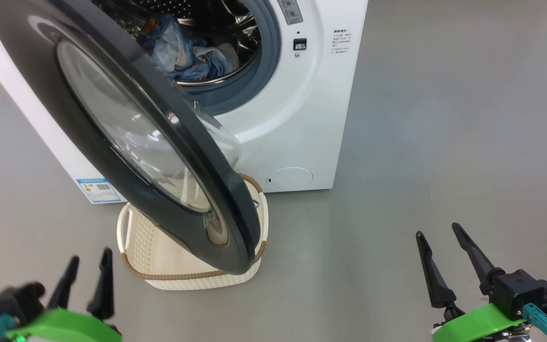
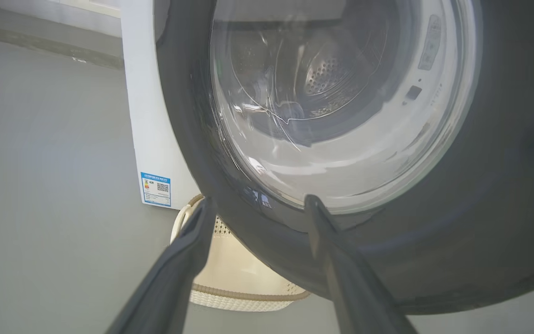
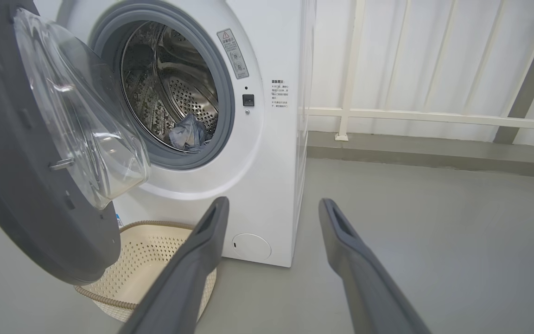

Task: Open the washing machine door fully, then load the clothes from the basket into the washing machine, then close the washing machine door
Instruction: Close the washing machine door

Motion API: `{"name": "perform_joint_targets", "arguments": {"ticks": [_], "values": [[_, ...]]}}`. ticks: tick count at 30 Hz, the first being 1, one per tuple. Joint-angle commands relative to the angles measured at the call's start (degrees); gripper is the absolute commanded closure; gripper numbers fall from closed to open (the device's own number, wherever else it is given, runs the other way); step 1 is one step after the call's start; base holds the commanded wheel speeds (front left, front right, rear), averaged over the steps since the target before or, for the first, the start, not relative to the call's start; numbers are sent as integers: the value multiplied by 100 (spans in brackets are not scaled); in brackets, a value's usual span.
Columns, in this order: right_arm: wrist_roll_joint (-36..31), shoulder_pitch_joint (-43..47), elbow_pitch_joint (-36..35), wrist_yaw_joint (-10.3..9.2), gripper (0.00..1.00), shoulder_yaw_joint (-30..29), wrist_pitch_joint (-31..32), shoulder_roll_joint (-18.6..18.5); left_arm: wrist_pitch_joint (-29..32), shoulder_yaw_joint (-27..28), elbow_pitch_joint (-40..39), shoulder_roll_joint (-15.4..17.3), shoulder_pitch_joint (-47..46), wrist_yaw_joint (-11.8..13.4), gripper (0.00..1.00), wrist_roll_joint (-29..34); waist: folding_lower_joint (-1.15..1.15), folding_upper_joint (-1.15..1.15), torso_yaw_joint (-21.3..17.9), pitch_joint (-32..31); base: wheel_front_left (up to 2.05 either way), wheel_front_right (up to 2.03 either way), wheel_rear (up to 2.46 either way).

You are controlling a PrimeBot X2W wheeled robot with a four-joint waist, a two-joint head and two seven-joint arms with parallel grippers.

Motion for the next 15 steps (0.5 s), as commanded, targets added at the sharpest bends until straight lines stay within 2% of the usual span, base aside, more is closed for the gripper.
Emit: {"name": "perform_joint_targets", "arguments": {"ticks": [1, 7, 11, 15], "values": [[-58, -3, -154, 8, 0, 82, -28, -41, -212, 128, -9, 122, -50, -25, 0, 130, 0, 0, 22, -27, 0, 0, 0], [-74, 90, -139, 8, 0, 29, -28, -43, -949, -26, 680, 23, 129, -12, 0, 615, 0, 0, 87, -141, 0, 0, 0], [-77, 164, -114, 8, 0, -12, -28, -49, -1031, 16, 892, -64, 231, -17, 0, 796, 0, 0, 127, -234, 0, 0, 0], [-106, 280, -73, 8, 0, -113, -28, -46, -1042, 315, 650, -270, 460, -37, 0, 1156, 0, 0, 176, -318, 0, 0, 0]]}}
